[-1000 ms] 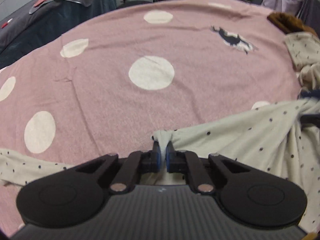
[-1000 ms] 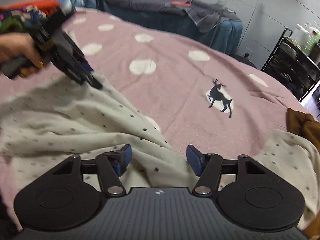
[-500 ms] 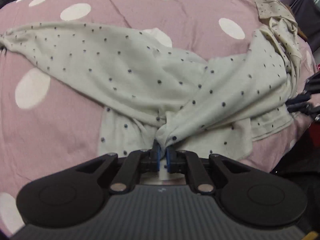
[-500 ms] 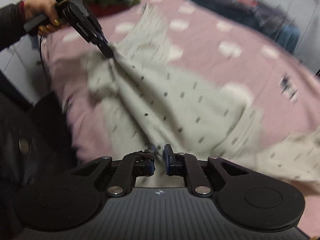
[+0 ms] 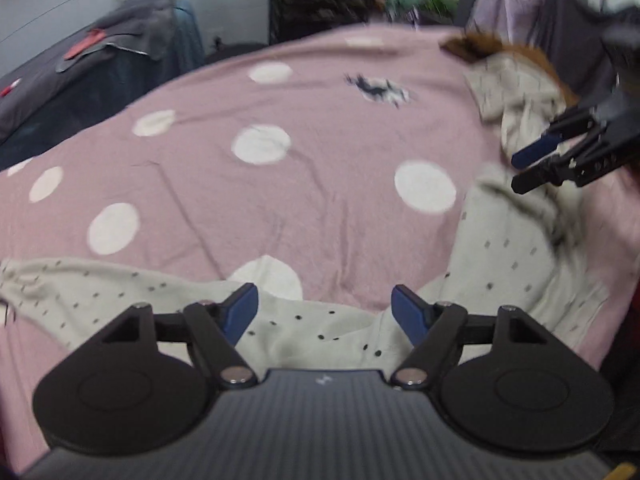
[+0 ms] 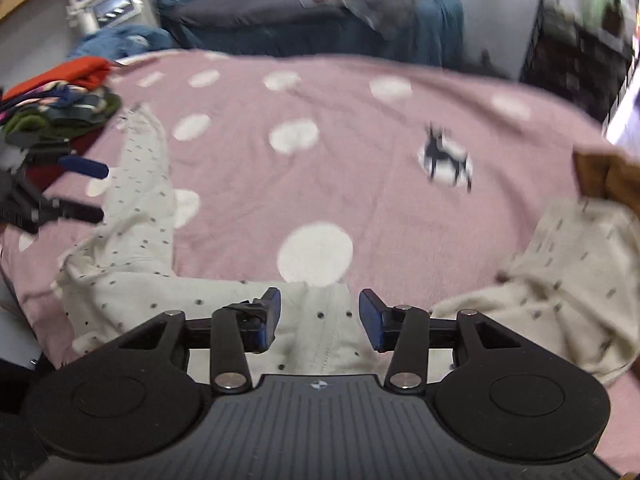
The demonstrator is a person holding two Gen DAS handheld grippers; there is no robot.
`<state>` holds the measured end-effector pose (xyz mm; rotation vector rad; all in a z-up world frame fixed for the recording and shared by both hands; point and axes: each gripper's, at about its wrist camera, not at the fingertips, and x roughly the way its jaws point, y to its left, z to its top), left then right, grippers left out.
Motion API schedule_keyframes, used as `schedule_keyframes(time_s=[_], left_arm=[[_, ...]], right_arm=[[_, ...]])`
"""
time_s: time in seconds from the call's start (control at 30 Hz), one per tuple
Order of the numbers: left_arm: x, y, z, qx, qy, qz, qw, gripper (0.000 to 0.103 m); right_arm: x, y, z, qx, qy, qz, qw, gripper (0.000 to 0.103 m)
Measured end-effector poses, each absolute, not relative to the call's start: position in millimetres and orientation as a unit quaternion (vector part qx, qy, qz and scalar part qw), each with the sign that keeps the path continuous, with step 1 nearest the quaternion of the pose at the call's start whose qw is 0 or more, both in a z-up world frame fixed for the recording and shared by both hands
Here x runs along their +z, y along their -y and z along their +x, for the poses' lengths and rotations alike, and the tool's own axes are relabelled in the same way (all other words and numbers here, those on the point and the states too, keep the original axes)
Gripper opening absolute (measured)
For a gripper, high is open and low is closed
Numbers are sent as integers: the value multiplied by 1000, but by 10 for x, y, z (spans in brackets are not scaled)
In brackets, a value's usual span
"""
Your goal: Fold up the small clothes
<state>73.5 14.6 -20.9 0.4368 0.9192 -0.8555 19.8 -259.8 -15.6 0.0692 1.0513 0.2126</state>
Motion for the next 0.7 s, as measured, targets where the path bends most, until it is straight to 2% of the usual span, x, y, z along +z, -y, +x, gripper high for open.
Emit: schedule_keyframes(time_s=[0.07, 0.1, 0.13, 0.17, 0.3, 0.33, 0.43, 0.57, 0.67, 0.7], left_arm=[[-389, 23, 634, -405, -422, 230, 778, 65], [-454, 59, 597, -414, -422, 231, 773, 63], [-503, 89, 565, -427, -429, 223, 765, 57], [-544, 98, 538, -438, -437, 213, 756, 52], [-623, 104, 422, -451, -455, 192, 743, 22], [-628, 97, 377, -457, -457, 191, 739, 18], [-623, 54, 218, -452, -456, 212, 737, 11], [-510, -75, 195, -455, -462, 186, 738, 7], [-278, -158, 417, -449, -449, 134, 761, 6], [-178, -177, 515, -442, -439, 114, 774, 0]], right_arm=[[-424, 2546, 220, 84, -553, 38, 828, 63], [-495, 2519, 180, 72, -567, 32, 820, 38], [-505, 2490, 86, 78, -567, 33, 820, 24], [-478, 2473, -27, 96, -558, 34, 824, 17], [-52, 2682, -571, 104, -509, 64, 852, 14], [71, 2731, -723, 128, -505, 69, 851, 14], [193, 2698, -1129, 171, -522, 28, 835, 14], [-57, 2630, -1374, 167, -572, 15, 803, 14], [-99, 2596, -1261, 155, -559, 11, 814, 14], [-54, 2588, -1192, 151, -546, 1, 824, 14]])
